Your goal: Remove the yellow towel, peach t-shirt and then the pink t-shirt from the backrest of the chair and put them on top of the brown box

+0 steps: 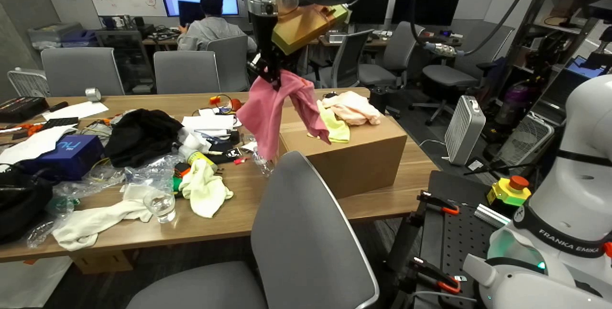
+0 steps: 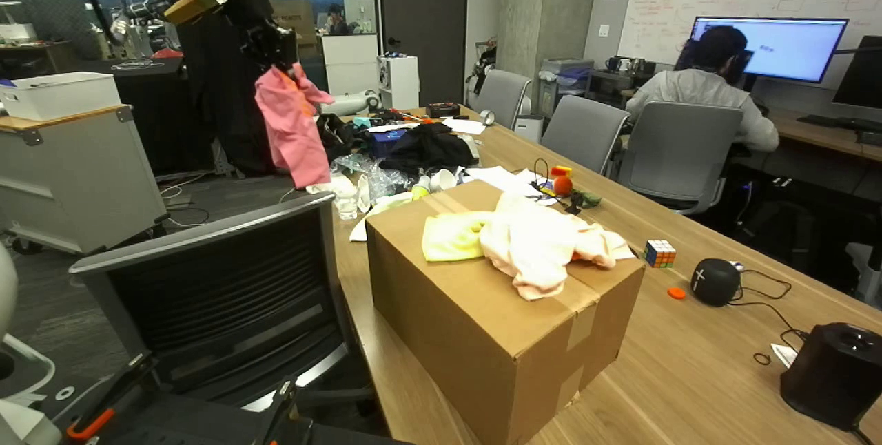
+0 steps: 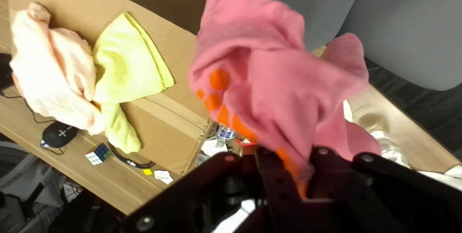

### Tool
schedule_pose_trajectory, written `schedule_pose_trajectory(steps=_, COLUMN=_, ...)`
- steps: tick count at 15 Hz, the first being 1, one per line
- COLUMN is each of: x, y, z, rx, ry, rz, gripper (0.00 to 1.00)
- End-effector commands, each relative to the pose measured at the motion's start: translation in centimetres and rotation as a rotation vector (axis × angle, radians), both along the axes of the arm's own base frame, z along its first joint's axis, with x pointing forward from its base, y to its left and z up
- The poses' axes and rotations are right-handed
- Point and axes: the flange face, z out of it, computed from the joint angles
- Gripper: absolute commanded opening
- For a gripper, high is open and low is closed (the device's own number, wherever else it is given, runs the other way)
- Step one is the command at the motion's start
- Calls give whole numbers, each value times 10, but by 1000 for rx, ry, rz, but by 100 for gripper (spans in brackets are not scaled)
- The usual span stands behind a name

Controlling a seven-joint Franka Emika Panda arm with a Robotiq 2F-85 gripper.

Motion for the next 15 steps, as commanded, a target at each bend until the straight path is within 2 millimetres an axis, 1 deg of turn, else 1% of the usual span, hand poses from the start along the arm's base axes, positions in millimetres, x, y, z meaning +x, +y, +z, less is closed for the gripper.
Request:
schedule_pose_trajectory(steps=1, x=23, y=-34, z=18, rx=-47, ry=42, rz=-97, gripper=4)
schedule_pose_trajectory(steps=6, x=45, y=-114, z=31, rx=-72, ry=72, rz=-292, gripper=4)
schedule_pose_trajectory(steps=10, x=57, y=-175, z=36, rx=-94, ry=66, rz=-449, gripper=4)
schedule_pose_trajectory(steps=15, x=62, y=-232, z=37, rx=-110, ry=53, rz=-651, gripper=4)
